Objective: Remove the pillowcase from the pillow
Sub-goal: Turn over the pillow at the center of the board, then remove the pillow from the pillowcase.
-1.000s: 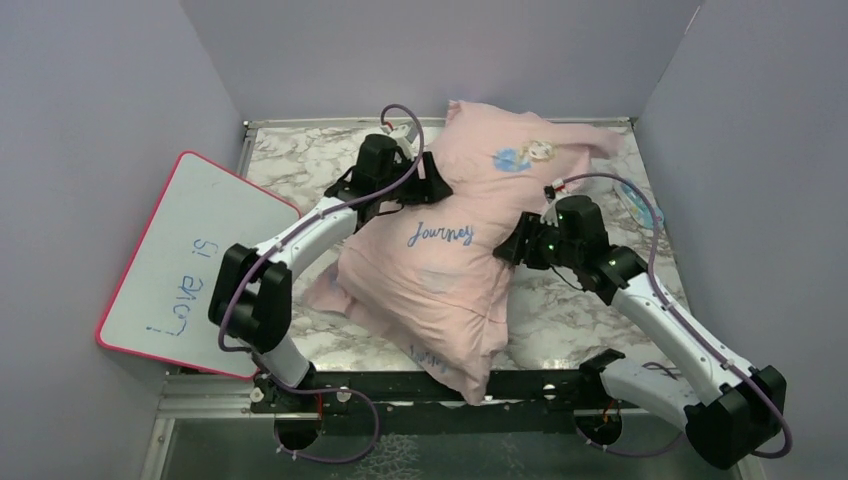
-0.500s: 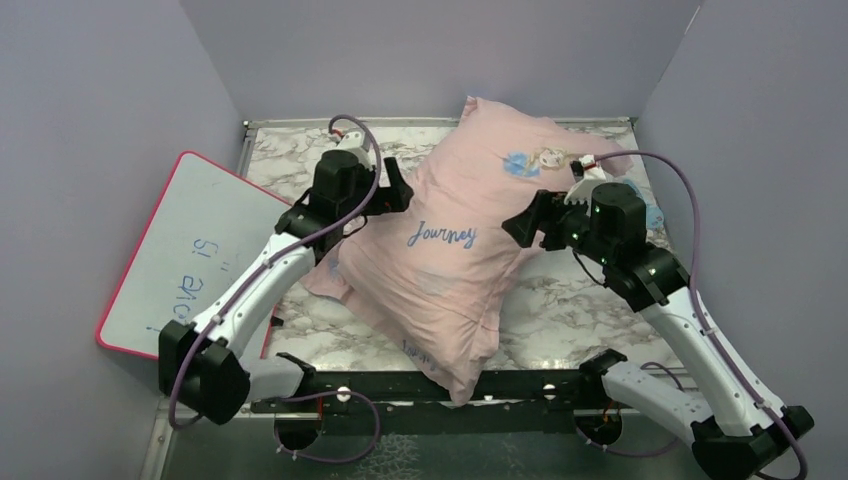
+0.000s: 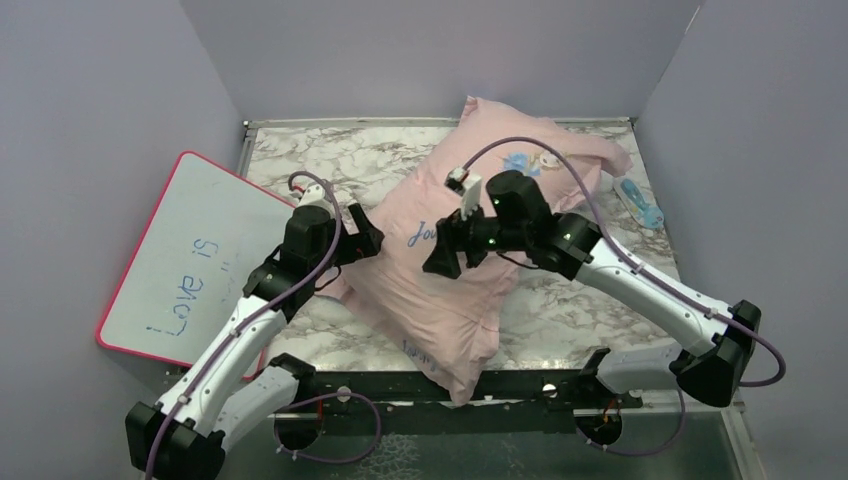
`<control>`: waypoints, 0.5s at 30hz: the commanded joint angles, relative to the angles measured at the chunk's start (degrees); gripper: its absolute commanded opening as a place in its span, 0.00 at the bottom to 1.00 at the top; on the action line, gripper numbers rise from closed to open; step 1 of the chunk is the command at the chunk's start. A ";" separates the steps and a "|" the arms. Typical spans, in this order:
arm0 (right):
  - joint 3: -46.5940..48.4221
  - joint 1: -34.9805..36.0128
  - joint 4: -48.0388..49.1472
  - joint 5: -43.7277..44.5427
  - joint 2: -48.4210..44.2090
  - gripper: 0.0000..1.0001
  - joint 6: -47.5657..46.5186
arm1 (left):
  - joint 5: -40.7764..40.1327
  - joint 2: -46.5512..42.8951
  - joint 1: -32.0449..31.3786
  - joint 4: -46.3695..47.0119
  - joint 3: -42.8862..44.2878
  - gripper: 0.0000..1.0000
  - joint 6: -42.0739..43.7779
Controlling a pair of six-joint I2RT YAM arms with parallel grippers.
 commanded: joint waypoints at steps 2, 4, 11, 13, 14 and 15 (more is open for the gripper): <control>6.13 9.94 -8.45 20.92 5.12 0.76 -7.89 | -0.11 -5.90 0.32 -1.77 -2.89 0.99 -3.36; 6.89 10.27 -12.30 32.90 7.65 0.76 -8.14 | 1.86 -6.27 0.32 -1.71 -3.48 0.99 -3.20; -1.12 7.84 -15.42 45.92 10.68 0.58 1.67 | 10.60 -0.65 0.32 3.42 -7.44 0.84 -0.88; -5.30 7.74 -13.88 40.61 9.03 0.43 4.90 | 13.14 1.93 0.32 7.24 -8.33 0.72 -1.29; -7.60 7.74 -12.52 37.15 7.69 0.37 6.08 | 14.98 3.20 0.30 9.76 -8.79 0.66 -1.48; -10.23 7.81 -10.77 33.17 5.96 0.29 7.08 | 16.48 4.53 0.29 12.49 -9.17 0.58 -1.66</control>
